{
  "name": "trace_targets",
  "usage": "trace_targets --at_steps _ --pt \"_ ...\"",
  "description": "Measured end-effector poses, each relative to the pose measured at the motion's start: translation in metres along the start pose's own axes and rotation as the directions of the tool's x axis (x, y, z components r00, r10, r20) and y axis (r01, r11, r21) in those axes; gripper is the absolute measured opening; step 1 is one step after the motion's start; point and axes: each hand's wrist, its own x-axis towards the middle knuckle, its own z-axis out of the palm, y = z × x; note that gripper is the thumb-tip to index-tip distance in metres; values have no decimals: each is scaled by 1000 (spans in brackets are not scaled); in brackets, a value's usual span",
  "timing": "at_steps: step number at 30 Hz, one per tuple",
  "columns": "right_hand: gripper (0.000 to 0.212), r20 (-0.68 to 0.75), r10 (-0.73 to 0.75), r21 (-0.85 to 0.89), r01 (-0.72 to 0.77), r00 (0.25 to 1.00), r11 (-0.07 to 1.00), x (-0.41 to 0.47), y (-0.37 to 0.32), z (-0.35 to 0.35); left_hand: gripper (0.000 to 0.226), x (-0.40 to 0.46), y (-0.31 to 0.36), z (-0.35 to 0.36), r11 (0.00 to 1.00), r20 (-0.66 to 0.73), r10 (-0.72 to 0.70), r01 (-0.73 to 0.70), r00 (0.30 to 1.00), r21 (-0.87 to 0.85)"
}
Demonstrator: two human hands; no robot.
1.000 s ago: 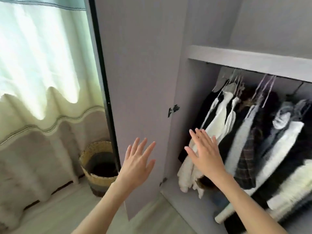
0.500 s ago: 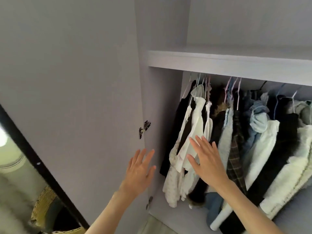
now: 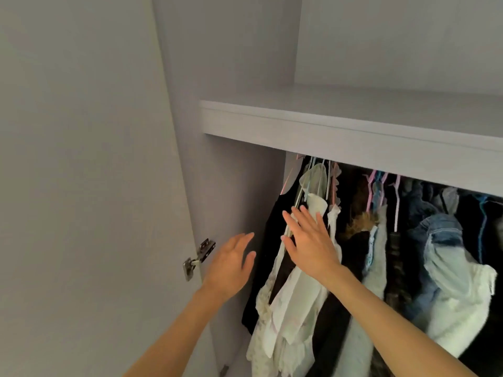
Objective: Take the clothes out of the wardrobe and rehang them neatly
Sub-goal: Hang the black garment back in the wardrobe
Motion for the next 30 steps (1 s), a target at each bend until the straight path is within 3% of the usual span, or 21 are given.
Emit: trace_targets --at_steps 4,13,23,30 --pt "48 13 11 -112 -9 1000 994 24 19 20 44 43 14 17 998 -19 -6 5 1000 -69" --pt "53 -32 14 -161 -19 999 987 16 44 38 52 126 34 40 987 -14 2 -4 1000 -161" --pt "51 -58 32 -159 -41 998 986 13 51 42 22 153 40 59 922 -224 -88 -6 971 -388" --pt "51 -83 14 -155 -27 996 988 13 55 44 20 150 36 49 924 -325 -74 -58 943 -378"
